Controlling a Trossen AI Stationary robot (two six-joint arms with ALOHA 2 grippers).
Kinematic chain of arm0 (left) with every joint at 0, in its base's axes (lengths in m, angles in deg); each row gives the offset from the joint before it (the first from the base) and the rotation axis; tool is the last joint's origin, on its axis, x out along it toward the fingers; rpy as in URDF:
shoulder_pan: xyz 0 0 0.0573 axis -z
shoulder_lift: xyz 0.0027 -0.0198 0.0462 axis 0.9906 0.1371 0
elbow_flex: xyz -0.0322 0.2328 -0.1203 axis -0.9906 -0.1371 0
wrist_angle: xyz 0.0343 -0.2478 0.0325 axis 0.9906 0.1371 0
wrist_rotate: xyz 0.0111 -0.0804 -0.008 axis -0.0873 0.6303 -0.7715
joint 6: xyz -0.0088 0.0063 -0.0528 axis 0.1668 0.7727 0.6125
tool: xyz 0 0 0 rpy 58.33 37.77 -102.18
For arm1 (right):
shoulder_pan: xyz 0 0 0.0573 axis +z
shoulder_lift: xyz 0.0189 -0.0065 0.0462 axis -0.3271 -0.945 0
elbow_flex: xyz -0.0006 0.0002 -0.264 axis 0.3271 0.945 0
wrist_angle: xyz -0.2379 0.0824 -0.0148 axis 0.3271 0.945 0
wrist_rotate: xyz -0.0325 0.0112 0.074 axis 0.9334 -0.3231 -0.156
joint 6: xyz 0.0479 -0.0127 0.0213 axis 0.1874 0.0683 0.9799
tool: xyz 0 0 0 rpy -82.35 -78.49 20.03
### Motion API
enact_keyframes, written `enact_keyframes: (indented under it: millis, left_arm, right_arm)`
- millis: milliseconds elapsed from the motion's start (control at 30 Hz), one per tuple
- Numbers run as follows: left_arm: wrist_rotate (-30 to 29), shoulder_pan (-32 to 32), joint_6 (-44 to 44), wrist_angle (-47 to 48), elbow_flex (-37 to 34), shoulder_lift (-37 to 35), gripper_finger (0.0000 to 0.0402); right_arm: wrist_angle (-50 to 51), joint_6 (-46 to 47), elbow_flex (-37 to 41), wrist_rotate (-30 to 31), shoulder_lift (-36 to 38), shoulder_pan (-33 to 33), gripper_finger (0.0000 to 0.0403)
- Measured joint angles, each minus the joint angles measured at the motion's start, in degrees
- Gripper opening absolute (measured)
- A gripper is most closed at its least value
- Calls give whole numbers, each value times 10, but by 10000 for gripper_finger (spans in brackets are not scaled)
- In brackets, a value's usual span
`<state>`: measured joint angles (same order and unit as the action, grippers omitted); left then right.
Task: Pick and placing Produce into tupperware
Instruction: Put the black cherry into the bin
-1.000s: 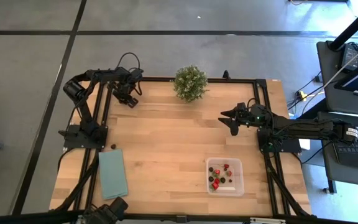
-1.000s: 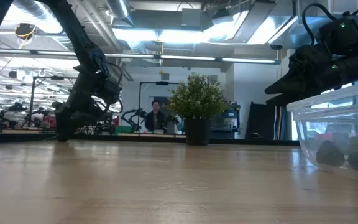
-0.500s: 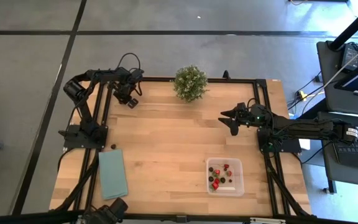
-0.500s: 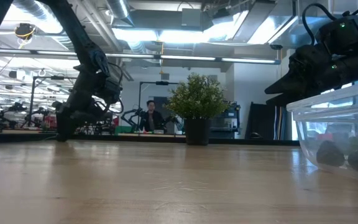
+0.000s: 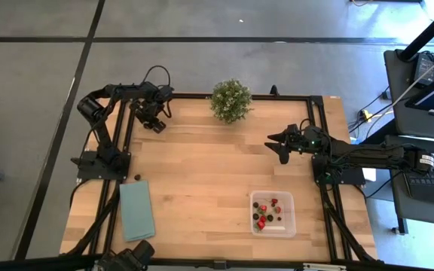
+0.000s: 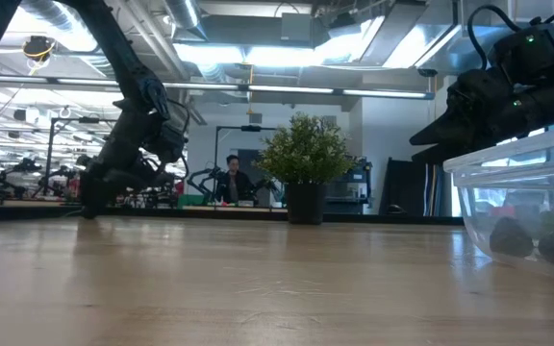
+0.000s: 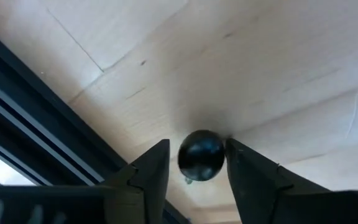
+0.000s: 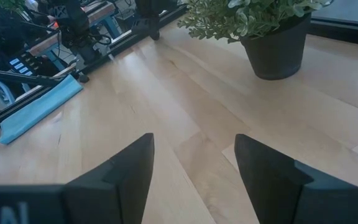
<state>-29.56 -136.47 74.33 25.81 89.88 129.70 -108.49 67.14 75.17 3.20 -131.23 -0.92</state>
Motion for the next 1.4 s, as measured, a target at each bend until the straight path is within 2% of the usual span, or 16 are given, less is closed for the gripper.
enact_keyframes:
  millis: [300,500,800,1133,1400]
  left_arm:
    - [1,0,-26,3,0,0,160]
    - [1,0,-26,-4,0,0,144]
    - [5,0,-25,-5,0,-1,100]
    - [16,2,-25,2,0,-1,97]
    - [70,18,-26,21,0,-1,89]
  right_arm:
    - [0,0,0,0,0,0,226]
    - [0,0,0,0,0,0,226]
    - [0,0,0,0,0,0,226]
    - [0,0,0,0,0,0,226]
    - [0,0,0,0,0,0,226]
